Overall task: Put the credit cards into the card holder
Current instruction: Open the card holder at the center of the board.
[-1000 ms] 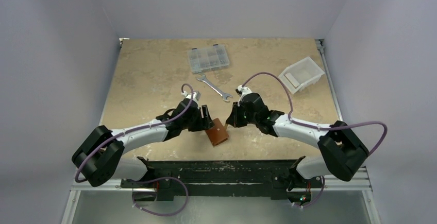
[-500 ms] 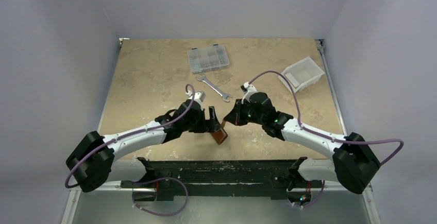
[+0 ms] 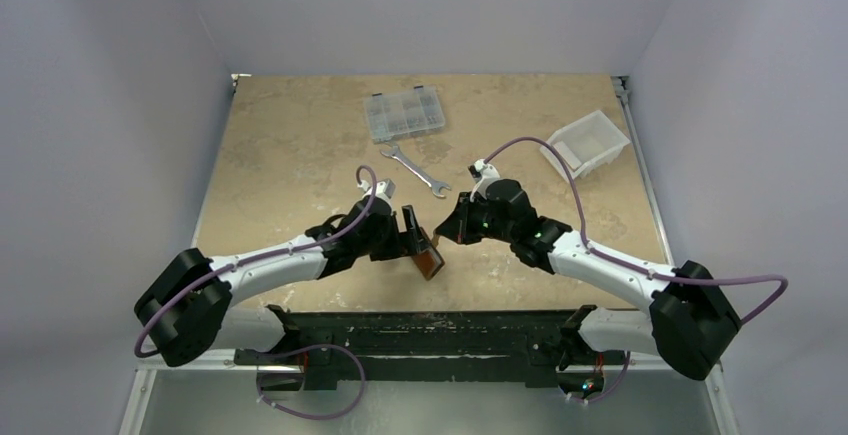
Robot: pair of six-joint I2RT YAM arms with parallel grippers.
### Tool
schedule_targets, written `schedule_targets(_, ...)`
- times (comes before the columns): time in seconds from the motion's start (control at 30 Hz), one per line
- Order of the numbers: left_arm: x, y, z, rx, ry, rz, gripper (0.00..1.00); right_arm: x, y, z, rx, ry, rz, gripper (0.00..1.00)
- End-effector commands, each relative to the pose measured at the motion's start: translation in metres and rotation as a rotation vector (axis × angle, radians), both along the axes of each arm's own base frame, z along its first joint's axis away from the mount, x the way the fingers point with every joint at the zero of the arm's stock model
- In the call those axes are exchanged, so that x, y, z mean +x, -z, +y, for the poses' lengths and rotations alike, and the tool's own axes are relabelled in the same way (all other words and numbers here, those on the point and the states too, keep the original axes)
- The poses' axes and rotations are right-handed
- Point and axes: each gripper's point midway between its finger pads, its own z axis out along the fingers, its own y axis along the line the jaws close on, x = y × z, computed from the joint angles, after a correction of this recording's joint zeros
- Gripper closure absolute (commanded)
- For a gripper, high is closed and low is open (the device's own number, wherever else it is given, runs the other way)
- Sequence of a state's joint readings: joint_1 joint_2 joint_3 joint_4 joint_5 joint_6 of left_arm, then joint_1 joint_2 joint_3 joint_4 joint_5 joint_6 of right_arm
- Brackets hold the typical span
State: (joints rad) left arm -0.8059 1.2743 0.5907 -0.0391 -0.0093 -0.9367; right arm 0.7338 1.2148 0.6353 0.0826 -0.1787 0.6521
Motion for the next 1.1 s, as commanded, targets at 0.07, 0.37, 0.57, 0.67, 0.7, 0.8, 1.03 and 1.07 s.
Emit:
schedule_targets(0.07,0.012,-0.003,-0.001,0.040,-0.025,-0.013,0.20,0.001,-0.025,0.004,0.052,-0.014,-0.050,1.00)
schedule_targets(0.37,0.008,0.002,0.022,0.114,-0.058,-0.034,0.43,0.007,-0.006,-0.018,-0.040,0.082,-0.047,1.00)
schedule_targets(0.57,0.002,0.002,0.021,0.084,-0.036,-0.040,0.47,0.010,0.023,-0.041,-0.178,0.148,-0.010,1.00)
schedule_targets(0.67,0.001,0.006,0.018,0.069,-0.025,-0.034,0.49,0.008,0.032,-0.048,-0.222,0.152,0.001,0.98)
schedule_targets(0.7,0.001,0.007,0.017,0.067,-0.023,-0.032,0.50,0.006,0.033,-0.048,-0.229,0.139,0.001,0.95)
schedule_targets(0.8,0.002,0.012,0.017,0.083,-0.021,-0.027,0.56,0.004,0.036,-0.054,-0.269,0.133,0.001,0.81)
schedule_targets(1.03,0.005,0.020,0.029,0.154,-0.035,-0.036,0.71,0.007,0.009,-0.066,-0.387,0.167,-0.089,0.49)
schedule_targets(1.07,0.005,0.022,0.031,0.161,-0.038,-0.033,0.72,0.003,0.002,-0.058,-0.373,0.142,-0.098,0.45)
